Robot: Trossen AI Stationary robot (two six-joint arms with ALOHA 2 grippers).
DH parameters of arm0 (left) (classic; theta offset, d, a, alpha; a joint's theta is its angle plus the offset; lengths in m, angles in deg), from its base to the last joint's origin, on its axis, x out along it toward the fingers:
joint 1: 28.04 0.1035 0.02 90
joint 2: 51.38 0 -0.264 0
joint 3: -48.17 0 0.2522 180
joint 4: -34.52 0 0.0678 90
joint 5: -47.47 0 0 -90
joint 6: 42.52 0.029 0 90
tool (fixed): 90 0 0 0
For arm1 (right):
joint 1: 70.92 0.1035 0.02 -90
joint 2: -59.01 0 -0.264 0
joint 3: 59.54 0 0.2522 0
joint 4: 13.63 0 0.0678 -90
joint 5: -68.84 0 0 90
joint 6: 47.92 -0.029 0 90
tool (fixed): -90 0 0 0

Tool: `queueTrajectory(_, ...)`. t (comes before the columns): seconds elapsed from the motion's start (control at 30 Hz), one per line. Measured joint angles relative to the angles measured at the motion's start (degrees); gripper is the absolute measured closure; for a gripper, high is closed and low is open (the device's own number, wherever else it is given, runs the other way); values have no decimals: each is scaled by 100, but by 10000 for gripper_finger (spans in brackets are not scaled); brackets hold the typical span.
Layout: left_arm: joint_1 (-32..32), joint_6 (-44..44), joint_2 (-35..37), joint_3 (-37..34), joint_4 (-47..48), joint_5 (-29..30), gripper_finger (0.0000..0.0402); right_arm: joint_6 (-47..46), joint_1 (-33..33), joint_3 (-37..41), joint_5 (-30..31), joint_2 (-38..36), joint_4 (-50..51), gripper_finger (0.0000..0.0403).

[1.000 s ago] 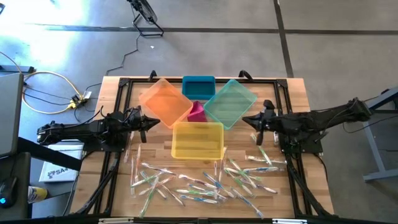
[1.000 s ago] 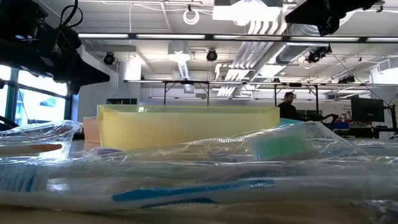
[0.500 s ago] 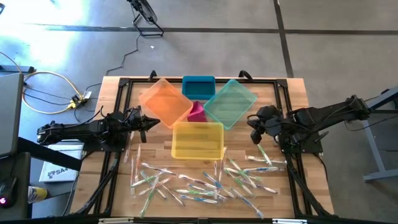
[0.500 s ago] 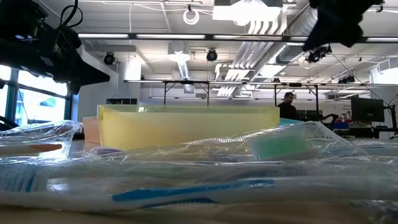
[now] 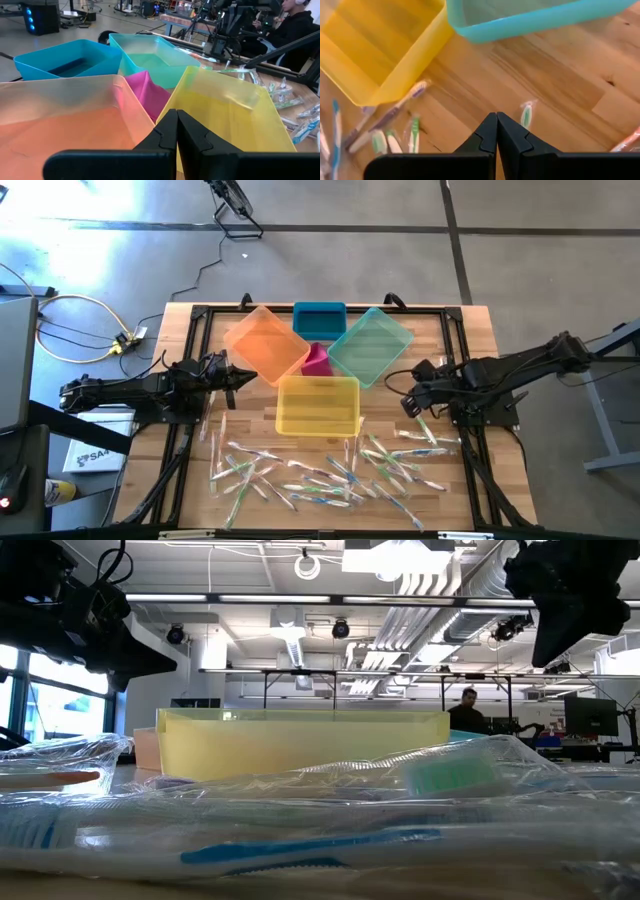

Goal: Pick & Place Toothbrushes
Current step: Put the green toothbrush into the green bin

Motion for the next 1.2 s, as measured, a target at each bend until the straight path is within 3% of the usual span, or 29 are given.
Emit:
queueTrajectory(0.23, 1, -1, 0, 0, 1, 2, 402, 1040, 0, 2, 35, 345, -466, 401)
queueTrajectory(0.5, 1, -1, 0, 0, 1, 4, 402, 571, -168, 2, 162, 702, -530, 394)
queueTrajectory(0.8, 1, -3, 0, 0, 1, 9, 402, 573, -269, 4, -30, 1116, -447, 288)
queueTrajectory(0.97, 0, -21, 1, 0, 1, 9, 402, 332, -359, 4, -696, 1198, -247, 251)
queueTrajectory(1.2, -2, -47, 0, 0, 1, 7, 402, -63, -440, 4, -1238, 1195, 257, 264)
